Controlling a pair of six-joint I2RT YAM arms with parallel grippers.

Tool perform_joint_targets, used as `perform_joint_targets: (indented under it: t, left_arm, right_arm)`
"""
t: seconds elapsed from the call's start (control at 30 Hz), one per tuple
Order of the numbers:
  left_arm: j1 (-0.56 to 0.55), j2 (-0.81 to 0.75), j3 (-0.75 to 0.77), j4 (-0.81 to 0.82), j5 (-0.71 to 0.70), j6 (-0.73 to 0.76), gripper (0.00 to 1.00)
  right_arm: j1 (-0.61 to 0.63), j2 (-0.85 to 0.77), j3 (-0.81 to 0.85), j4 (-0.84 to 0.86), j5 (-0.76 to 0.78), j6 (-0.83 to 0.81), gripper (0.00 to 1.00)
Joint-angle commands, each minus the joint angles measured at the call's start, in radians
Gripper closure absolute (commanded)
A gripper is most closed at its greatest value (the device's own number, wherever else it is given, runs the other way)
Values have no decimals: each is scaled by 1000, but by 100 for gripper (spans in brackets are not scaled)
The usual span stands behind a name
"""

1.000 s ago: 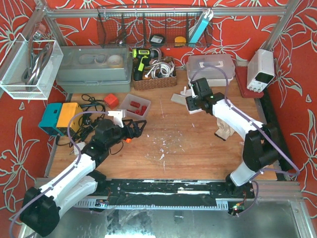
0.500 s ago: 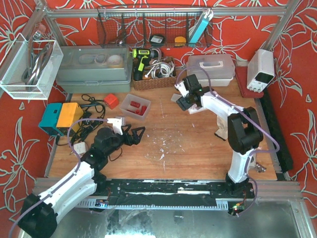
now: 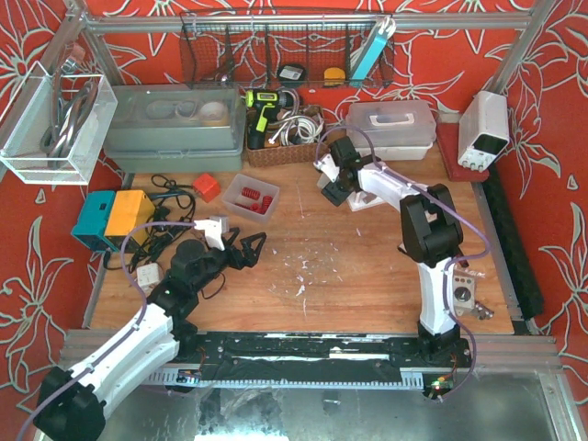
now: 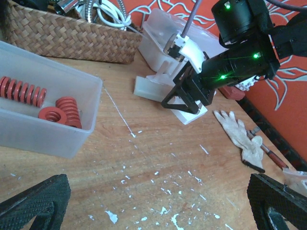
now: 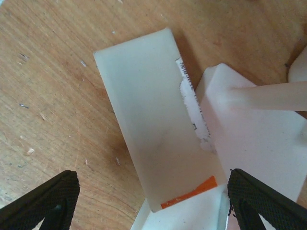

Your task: Install the large spring

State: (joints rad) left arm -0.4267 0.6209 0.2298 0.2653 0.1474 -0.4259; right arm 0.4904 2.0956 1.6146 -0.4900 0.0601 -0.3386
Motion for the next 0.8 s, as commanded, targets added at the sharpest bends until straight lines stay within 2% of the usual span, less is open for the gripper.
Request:
perform_joint_targets:
  t: [0.0,0.33,0.63,0.77]
  left_arm:
    - [-4,7,-1,31,0,12,0]
    - [-3,-14,-9,37,-3,9,0]
    - [-4,-13,-10,39,-1,6,0]
    - [-4,-13,-12,42,-3,4,0]
  right_arm:
    - [3,36,44,-28,30,-36,14]
    - [-9,84,63,-2,39,-18,12]
    - [-10,123,91,-18,57,-43,21]
    - [-9,112,92,-25,50,-45,33]
